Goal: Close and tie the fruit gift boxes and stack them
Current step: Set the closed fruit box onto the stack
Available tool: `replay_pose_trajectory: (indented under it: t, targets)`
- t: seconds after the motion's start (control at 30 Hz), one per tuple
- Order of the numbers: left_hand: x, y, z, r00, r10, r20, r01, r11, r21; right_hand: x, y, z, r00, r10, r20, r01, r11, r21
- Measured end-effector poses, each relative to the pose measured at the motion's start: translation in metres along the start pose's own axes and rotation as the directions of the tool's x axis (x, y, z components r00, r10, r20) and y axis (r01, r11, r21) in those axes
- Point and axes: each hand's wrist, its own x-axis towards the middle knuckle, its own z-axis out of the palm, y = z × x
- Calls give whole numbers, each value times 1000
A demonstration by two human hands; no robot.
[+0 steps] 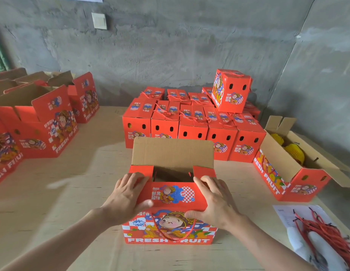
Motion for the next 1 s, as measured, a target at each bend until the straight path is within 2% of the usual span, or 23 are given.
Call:
replay_pose_trajectory:
  t: [0.13, 0.3, 0.43, 0.53, 0.6, 0.67, 0.7, 0.77, 0.83, 0.87, 0.93, 1.0]
  targets:
    - [-2, 0, 0, 998, -54, 19, 55, 998, -41, 4, -2, -2, 1000, -20, 12, 20, 999, -36]
    - [-9, 11, -3, 999, 4, -32, -1, 995, 97, 0, 7, 5, 975, -25, 219, 45, 995, -89]
    - [-2, 9, 2, 991, -45, 123, 30, 992, 121, 7, 11, -4, 937, -15, 350, 20, 1000, -10]
    - [2, 1, 11, 971, -47, 236, 25, 995, 96, 17, 9, -3, 962, 60, 268, -97, 987, 126]
    - [5, 1, 6, 952, -21, 305, 0, 998, 68, 23, 10, 3, 960, 98, 260, -112, 993, 37]
    - [14, -1, -5, 946, -41, 321, 44, 999, -4, 28, 11, 8, 946, 97, 309, -102, 995, 1]
    - [21, -1, -9, 958, -89, 274, 116, 989, -86, 29, 12, 9, 952, 94, 291, -106, 994, 25]
    - [37, 1, -12, 972, -221, 83, 235, 940, -246, 29, 12, 11, 981, 104, 167, -125, 985, 119]
    - [50, 4, -3, 937, -346, -53, 316, 902, -293, 26, 10, 11, 986, 165, 25, -167, 960, 225]
    - [56, 4, 3, 915, -397, -66, 362, 884, -294, 24, 8, 10, 978, 205, -38, -190, 950, 248]
    - [64, 0, 10, 892, -447, -71, 409, 864, -293, 22, 4, 11, 960, 223, -167, -193, 965, 180]
    - [73, -5, 10, 879, -474, -53, 408, 806, -429, 22, 1, 11, 950, 203, -239, -178, 977, 121]
